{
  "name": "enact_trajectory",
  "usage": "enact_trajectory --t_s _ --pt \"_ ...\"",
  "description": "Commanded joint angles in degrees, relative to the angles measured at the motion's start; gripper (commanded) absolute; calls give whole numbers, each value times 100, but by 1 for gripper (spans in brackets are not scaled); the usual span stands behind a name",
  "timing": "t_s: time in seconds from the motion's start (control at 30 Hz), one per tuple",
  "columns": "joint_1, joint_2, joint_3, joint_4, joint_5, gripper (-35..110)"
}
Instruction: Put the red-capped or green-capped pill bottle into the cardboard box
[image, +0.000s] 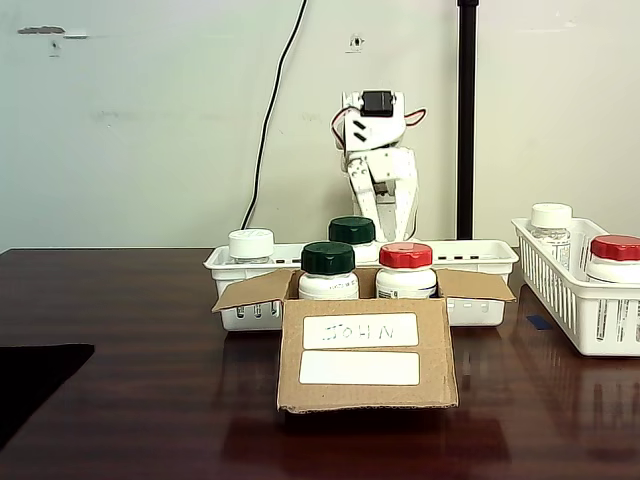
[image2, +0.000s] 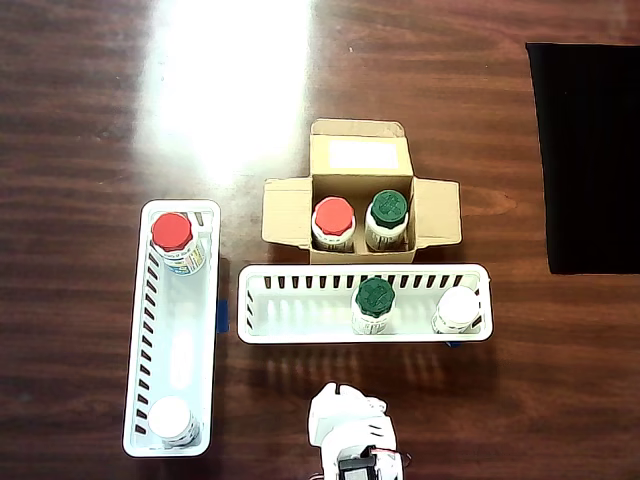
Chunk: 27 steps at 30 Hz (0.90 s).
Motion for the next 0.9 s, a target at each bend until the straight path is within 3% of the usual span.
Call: enact_trajectory --t_s 0.0,0.1,0.27,0.6,0.87 --pt "-202 492 202 -475 -158 2" --pt "-255 483 202 -123 -809 2" --pt "9 466 202 -79 -123 3" --pt "-844 466 202 -79 -3410 3" --pt "-923 466 202 -79 -4544 3"
